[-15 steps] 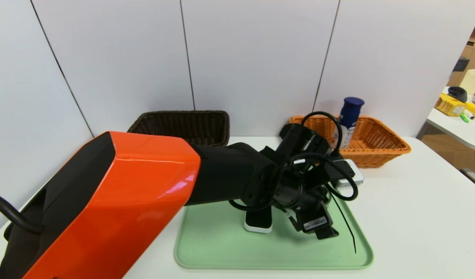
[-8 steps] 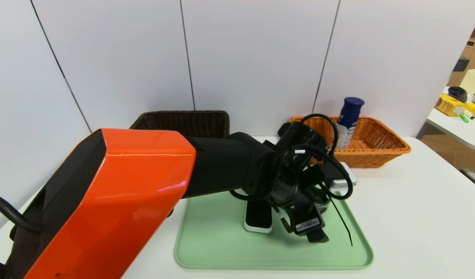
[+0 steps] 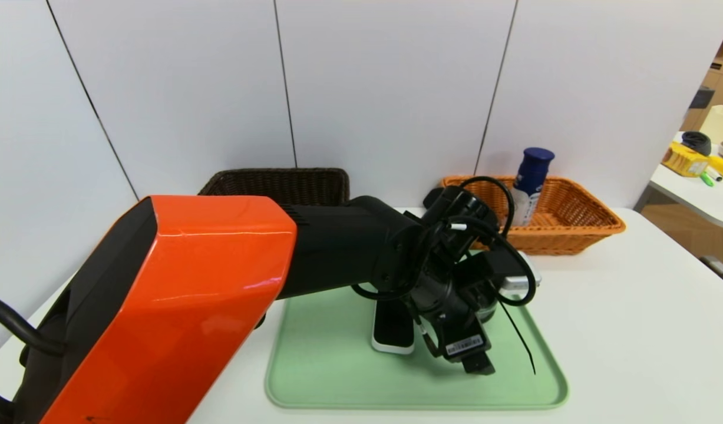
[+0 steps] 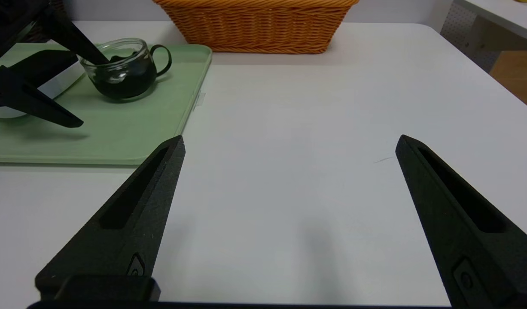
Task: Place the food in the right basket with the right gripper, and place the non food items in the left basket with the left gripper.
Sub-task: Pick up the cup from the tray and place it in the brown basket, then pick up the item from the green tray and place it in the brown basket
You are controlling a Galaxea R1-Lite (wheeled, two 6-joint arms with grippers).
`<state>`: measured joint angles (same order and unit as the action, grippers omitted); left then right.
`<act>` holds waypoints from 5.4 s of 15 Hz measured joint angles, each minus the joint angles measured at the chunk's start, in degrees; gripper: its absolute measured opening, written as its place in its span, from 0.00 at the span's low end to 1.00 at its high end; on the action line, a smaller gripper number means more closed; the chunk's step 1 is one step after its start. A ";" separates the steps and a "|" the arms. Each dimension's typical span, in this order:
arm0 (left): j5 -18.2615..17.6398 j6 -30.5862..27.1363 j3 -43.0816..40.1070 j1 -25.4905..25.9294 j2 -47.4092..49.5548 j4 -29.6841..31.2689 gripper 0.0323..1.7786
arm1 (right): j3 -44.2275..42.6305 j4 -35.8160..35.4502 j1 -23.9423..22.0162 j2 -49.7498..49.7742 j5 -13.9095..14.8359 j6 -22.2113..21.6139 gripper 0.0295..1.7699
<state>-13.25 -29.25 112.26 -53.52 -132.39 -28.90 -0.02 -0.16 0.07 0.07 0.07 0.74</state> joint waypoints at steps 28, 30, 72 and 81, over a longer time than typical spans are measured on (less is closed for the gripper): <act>3.50 -0.44 0.66 0.68 2.76 0.38 0.03 | 0.00 0.02 0.00 0.00 0.02 0.00 0.96; 3.96 -1.18 0.67 2.00 4.41 0.38 0.03 | 0.00 0.00 0.00 0.00 0.00 0.02 0.96; 6.42 -2.21 -1.84 40.59 7.42 0.22 0.61 | 0.00 0.00 0.00 0.00 0.02 0.02 0.96; 6.42 -2.80 -1.73 40.07 15.49 -2.76 0.85 | 0.00 0.00 0.00 0.00 0.02 0.00 0.96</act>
<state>-6.83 -32.05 110.53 -13.45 -116.90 -31.66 -0.02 -0.16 0.07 0.07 0.10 0.74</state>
